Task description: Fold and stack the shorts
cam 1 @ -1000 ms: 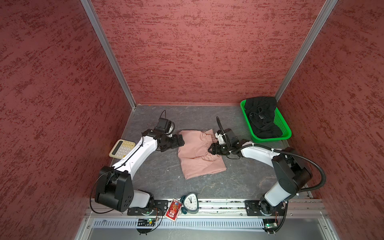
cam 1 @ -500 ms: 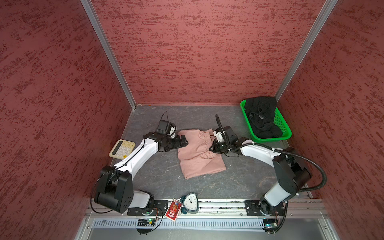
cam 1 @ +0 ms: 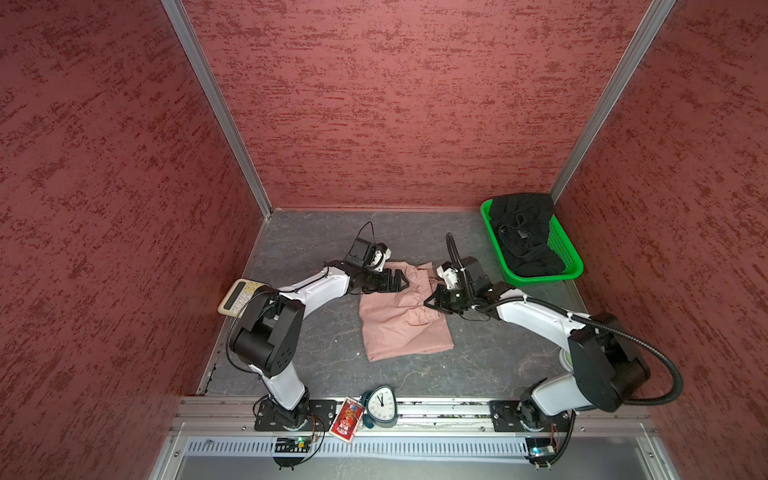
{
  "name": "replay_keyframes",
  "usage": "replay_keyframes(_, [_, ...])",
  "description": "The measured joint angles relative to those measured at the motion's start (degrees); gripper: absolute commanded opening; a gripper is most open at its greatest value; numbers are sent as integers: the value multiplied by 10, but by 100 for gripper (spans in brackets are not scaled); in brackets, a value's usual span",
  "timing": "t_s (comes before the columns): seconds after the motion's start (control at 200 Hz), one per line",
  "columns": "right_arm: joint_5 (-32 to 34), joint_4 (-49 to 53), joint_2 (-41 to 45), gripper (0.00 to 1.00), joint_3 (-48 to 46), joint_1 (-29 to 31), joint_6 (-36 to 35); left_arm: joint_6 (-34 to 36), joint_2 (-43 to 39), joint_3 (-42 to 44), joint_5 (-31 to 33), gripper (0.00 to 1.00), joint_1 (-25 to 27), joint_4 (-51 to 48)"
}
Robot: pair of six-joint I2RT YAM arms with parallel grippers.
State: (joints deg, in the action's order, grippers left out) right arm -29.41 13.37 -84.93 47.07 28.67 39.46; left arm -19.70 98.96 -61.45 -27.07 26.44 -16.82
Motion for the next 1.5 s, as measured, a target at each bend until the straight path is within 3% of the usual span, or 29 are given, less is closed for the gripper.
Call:
replay_keyframes(0.125, [-6, -11, 0, 10, -34, -19, 6, 5, 42, -14, 0, 99, 0, 13])
replay_keyframes(0.16, [-8, -14, -1, 15, -44, -23, 6, 7, 50, -18, 0, 99, 0, 14])
replay_keyframes(0.21, [-8, -15, -4, 31, -56, -27, 8, 10, 61, -24, 0, 99, 0, 15])
replay_keyframes(0.286, [-1, -5, -9, 38, -66, -31, -1, 13, 69, -30, 0, 100, 0, 15])
replay_keyframes(0.366, [21, 26, -10, 58, -61, -32, -23, 16, 69, -35, -2, 99, 1, 14])
replay_keyframes(0.476, [69, 92, -6, 66, -20, -33, -57, 17, 62, -49, -3, 99, 2, 5])
replay_keyframes(0.586, [103, 132, 20, 62, 28, -33, -85, 23, 19, -57, 1, 99, 7, -18])
replay_keyframes(0.676, [107, 122, 47, 50, 54, -33, -99, 28, -46, -57, 9, 100, 17, -35])
replay_keyframes(0.741, [100, 98, 50, 41, 60, -33, -103, 28, -95, -49, 15, 95, 29, -37])
replay_keyframes(0.862, [73, 40, 0, 24, 77, -33, -104, 24, -164, -2, 26, 93, 48, -41])
replay_keyframes(0.952, [51, -10, -55, 15, 80, -33, -104, 2, -189, 63, 31, 80, 61, -35])
replay_keyframes(1.107, [23, -60, -139, 13, 75, -34, -103, -37, -193, 168, 44, 56, 104, -5])
replay_keyframes(1.257, [14, -119, -146, 13, 24, -43, -98, -45, -142, 175, 54, 25, 155, 19])
replay_keyframes(1.343, [9, -162, -150, 13, -13, -55, -89, -42, -103, 169, 57, 20, 165, 23])
replay_keyframes(1.503, [-3, -233, -169, 15, -34, -66, -68, -25, -71, 165, 82, 20, 196, 4])
